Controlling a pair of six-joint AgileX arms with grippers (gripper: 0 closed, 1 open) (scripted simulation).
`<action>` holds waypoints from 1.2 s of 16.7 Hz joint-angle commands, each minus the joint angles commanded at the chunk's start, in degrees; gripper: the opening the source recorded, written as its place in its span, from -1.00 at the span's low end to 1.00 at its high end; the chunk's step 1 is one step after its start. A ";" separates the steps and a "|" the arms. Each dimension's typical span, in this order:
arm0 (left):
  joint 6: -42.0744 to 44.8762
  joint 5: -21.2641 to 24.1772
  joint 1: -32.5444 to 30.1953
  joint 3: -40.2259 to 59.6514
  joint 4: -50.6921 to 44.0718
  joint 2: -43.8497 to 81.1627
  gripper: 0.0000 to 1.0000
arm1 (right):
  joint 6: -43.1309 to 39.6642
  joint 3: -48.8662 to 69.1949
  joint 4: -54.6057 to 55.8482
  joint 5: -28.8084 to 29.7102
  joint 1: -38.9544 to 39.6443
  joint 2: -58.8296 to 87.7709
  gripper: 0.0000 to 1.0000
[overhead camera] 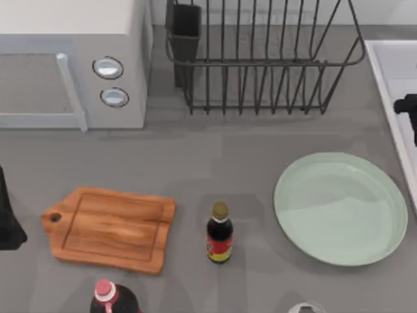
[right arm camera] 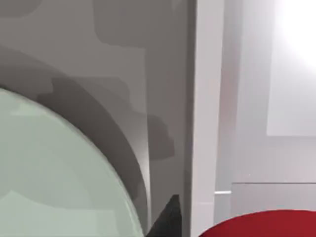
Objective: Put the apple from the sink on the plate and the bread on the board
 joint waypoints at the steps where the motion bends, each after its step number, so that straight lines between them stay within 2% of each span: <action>1: 0.00 0.00 0.00 0.00 0.00 0.00 1.00 | 2.80 0.28 -1.33 0.05 2.72 -0.60 -1.00; 9: 0.00 0.00 0.00 0.00 0.00 0.00 1.00 | 20.50 2.32 -10.35 0.33 20.40 -3.39 -1.00; 16: 0.00 0.00 0.00 0.00 0.00 0.00 1.00 | 22.42 2.64 -11.48 0.35 22.51 -3.59 -1.00; 20: 0.00 0.00 0.00 0.00 0.00 0.00 1.00 | 22.42 2.64 -11.48 0.35 22.51 -3.59 -0.40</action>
